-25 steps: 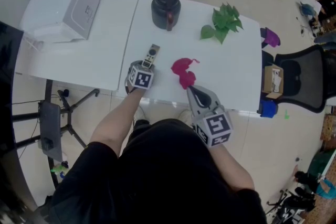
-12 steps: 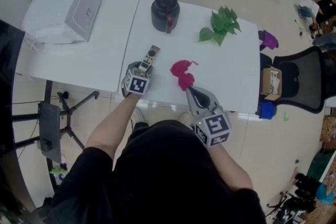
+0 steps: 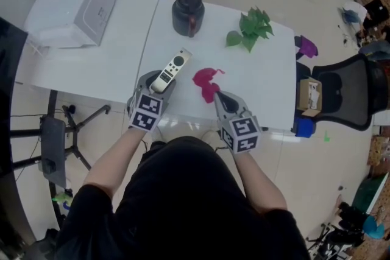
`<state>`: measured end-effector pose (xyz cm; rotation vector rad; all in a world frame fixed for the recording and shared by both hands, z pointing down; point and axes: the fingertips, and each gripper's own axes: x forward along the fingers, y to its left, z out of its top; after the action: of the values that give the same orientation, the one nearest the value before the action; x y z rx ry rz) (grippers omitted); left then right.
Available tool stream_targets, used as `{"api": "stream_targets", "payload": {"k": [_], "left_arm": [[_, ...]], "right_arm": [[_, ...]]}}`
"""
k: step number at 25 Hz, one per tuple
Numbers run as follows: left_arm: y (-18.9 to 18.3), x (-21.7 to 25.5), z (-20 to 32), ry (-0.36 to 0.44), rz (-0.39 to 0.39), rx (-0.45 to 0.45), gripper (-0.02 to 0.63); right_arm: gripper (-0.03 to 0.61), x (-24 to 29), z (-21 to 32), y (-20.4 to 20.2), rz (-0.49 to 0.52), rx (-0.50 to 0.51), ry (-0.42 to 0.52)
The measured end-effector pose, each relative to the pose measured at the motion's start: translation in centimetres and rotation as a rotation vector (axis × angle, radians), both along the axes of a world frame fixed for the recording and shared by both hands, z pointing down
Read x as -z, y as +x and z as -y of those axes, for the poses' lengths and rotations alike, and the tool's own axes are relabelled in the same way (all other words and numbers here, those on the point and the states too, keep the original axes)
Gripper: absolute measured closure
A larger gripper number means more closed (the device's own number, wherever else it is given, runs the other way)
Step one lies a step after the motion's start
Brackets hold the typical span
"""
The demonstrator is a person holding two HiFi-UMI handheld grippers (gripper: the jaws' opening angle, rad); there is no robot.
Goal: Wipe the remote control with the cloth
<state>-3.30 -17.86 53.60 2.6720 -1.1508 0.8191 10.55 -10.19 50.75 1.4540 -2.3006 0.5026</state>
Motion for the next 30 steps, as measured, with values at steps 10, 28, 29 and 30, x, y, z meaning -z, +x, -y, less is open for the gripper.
{"api": "stream_targets", "payload": {"k": [10, 28, 29, 30], "left_arm": [[1.0, 8.6, -3.8, 0.14, -0.032, -0.069, 0.405], [0.4, 11.0, -6.1, 0.205, 0.031, -0.071, 0.405], [0.4, 11.0, -6.1, 0.208, 0.034, -0.073, 0.405], [0.5, 10.9, -6.0, 0.21, 0.036, -0.075, 0.405]], "right_arm": [[0.408, -8.5, 4.0, 0.6, -0.108, 0.017, -0.149], [0.388, -20.7, 7.1, 0.0, -0.224, 0.094, -0.523], [0.425, -20.7, 6.9, -0.1, -0.213, 0.098, -0.528], [0.44, -20.5, 6.9, -0.1, -0.208, 0.097, -0.528]]}}
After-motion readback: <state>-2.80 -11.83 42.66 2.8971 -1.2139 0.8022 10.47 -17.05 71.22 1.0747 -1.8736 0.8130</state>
